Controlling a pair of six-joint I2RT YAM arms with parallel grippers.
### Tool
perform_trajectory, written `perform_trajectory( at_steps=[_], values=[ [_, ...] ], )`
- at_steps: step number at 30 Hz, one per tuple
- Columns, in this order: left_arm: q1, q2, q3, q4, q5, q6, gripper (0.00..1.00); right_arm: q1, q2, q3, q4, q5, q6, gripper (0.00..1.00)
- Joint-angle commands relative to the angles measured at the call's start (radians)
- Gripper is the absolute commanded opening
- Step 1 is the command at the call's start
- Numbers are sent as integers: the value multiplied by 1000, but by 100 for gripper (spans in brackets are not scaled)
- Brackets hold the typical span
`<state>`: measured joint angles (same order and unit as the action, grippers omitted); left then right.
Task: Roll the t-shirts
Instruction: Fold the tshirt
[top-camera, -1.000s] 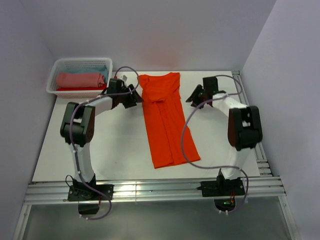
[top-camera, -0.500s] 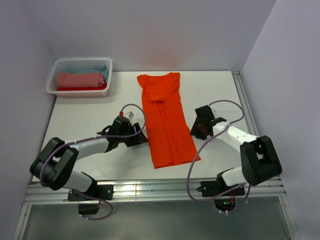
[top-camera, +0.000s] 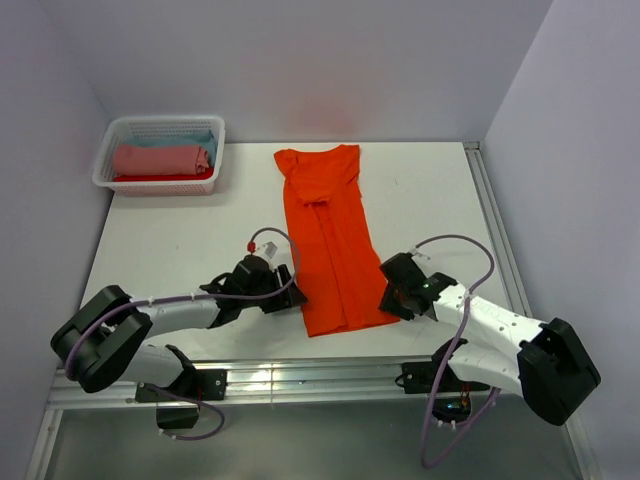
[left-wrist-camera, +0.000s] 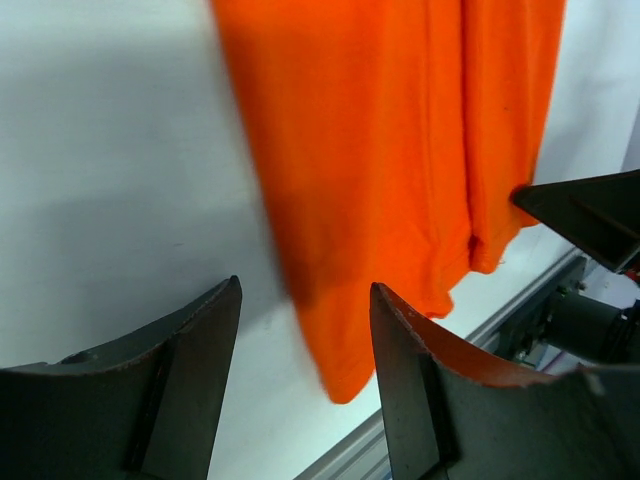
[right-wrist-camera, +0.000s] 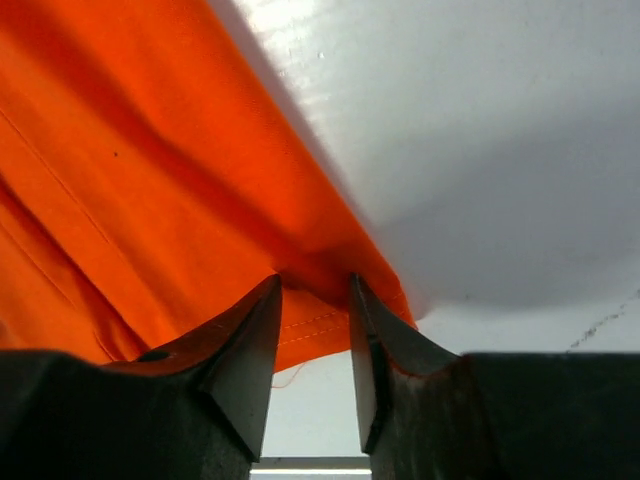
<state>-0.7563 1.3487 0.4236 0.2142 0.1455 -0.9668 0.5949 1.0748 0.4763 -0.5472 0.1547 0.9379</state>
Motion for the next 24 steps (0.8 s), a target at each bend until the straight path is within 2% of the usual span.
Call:
perform_trajectory(
  at_steps=[1,4,7,8,14,18,21,22,23,24],
  values=[
    [-41,59,10,51,-15,-29,60,48,-33,-8,-36,65,74,40],
    [-80,104,27,57,-21,-38,57,88,-16,-10,-37,65,102,36],
    [-106,130,33,35,-24,-49,43,138,16,-11,-23,48,134,29],
    [-109,127,33,19,-27,-50,35,154,22,-8,-26,46,145,29],
    [-115,17,-22,-107,-72,-43,14,297,14,5,-46,54,234,28],
    [-115,-69,-20,-283,-116,-29,14,364,20,19,-80,65,274,29],
    [-115,-124,-28,-335,-139,-24,18,410,16,30,-108,74,295,32],
    [-115,-135,-31,-338,-138,-24,22,422,11,38,-114,78,294,34],
    [-115,-147,-35,-341,-136,-24,37,431,-7,42,-134,88,295,37],
    [-117,-151,-39,-342,-136,-26,46,443,-18,47,-140,88,289,41]
  ],
)
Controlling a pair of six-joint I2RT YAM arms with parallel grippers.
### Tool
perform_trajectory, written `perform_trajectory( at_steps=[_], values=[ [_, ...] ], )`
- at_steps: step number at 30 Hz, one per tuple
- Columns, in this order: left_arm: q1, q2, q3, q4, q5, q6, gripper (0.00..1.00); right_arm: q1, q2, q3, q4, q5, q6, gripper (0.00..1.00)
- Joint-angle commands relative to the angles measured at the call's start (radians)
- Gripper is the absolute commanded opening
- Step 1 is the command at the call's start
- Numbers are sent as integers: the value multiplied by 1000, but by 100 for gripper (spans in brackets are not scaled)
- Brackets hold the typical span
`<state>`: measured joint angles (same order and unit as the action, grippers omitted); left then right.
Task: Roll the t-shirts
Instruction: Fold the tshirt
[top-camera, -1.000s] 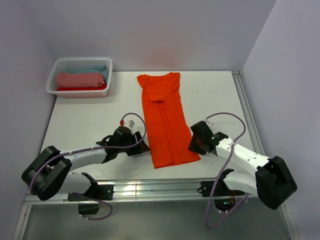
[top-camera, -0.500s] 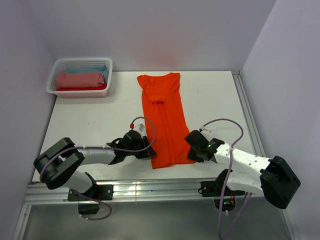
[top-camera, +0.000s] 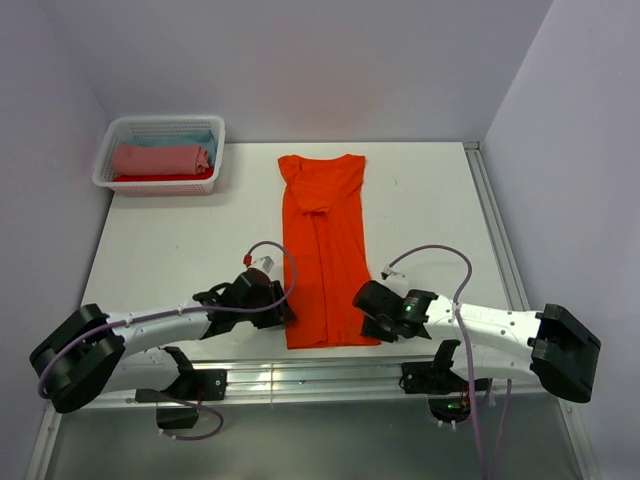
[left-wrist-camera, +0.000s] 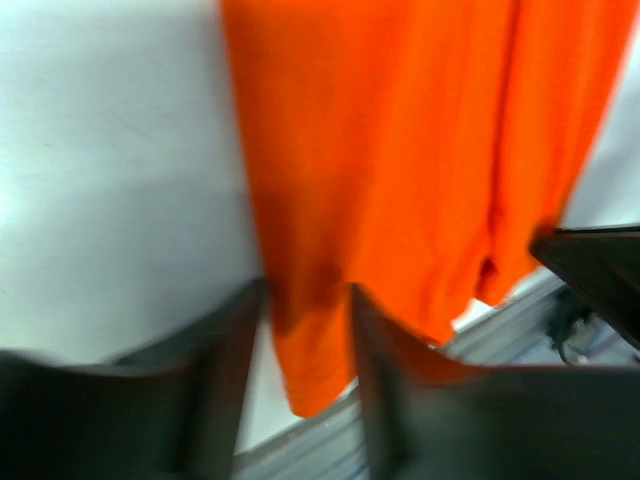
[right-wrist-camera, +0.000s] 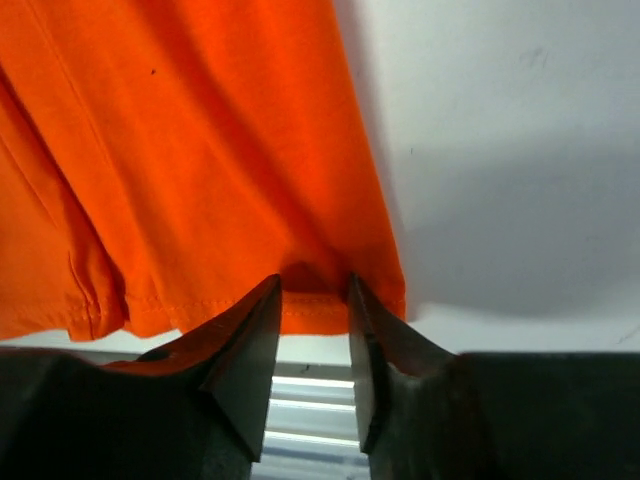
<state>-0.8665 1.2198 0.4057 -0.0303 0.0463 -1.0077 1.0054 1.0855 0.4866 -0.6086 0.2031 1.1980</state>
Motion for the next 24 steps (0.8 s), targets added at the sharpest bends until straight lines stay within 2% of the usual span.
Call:
perform_trajectory(
  at_steps=[1,2,3,8,12,20,24],
  values=[
    [-6,-26,-25,-85,-25,12,54,38,-44,43,-86,41,25,42],
    [-5,-48,-42,-77,-14,6,65,39,-62,44,-100,42,22,43],
    [-6,-63,-50,-71,3,0,67,42,-100,46,-109,48,17,45],
    [-6,-177,-71,-117,3,-23,70,41,-228,24,-143,58,8,51],
    [-6,-166,-68,-135,29,-20,69,39,-256,21,-174,74,3,51],
    [-29,-158,-113,-108,69,-54,60,41,-115,14,-165,76,-3,51],
    [-51,-161,-113,-112,84,-69,56,39,-93,-8,-129,53,-9,49]
  ],
)
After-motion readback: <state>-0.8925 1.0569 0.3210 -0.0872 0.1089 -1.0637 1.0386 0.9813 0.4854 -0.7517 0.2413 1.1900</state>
